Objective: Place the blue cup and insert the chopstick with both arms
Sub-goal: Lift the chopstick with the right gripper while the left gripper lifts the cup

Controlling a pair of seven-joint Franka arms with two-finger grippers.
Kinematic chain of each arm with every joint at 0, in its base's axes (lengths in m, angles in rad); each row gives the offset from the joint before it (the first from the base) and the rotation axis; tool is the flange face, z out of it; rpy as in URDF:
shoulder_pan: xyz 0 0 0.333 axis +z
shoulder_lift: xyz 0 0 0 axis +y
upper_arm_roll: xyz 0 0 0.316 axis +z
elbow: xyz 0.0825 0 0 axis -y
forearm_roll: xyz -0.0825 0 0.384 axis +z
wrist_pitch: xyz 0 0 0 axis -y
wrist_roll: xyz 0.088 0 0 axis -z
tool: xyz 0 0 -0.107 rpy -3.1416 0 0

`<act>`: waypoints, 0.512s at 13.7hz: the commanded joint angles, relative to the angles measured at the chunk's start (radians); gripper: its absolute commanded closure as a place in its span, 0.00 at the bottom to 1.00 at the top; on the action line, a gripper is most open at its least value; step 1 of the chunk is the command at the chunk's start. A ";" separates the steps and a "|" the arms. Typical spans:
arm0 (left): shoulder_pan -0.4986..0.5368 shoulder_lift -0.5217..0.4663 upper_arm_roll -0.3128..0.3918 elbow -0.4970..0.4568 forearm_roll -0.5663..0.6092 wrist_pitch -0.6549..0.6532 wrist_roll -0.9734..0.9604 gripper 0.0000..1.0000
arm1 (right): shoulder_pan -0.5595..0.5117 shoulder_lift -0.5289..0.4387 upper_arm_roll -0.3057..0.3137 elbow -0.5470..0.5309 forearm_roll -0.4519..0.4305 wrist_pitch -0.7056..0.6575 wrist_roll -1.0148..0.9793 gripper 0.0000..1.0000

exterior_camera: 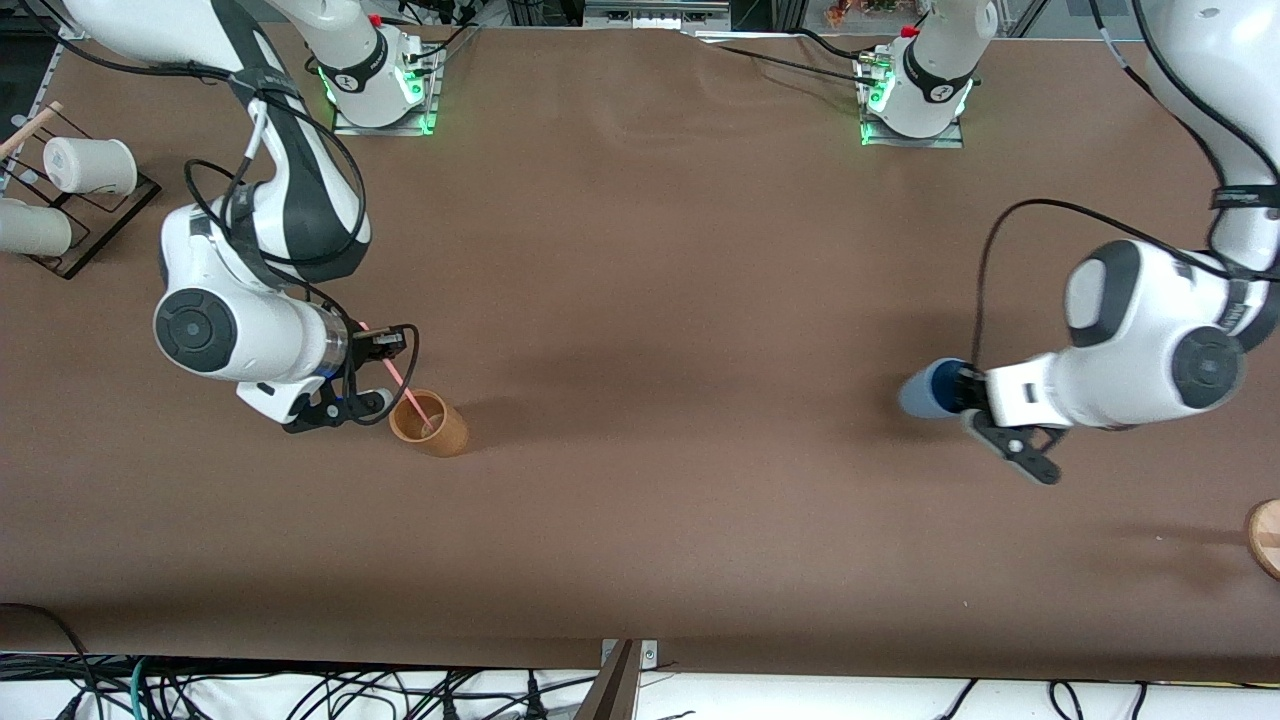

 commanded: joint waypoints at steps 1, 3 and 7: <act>-0.109 0.004 -0.059 0.003 -0.001 -0.014 -0.287 1.00 | -0.001 -0.016 0.000 0.096 0.001 -0.141 -0.012 1.00; -0.229 0.059 -0.056 0.018 -0.008 0.019 -0.449 1.00 | -0.001 -0.024 0.000 0.168 0.001 -0.248 -0.011 1.00; -0.424 0.155 -0.029 0.043 -0.001 0.203 -0.780 1.00 | 0.000 -0.024 0.003 0.326 0.002 -0.449 -0.009 1.00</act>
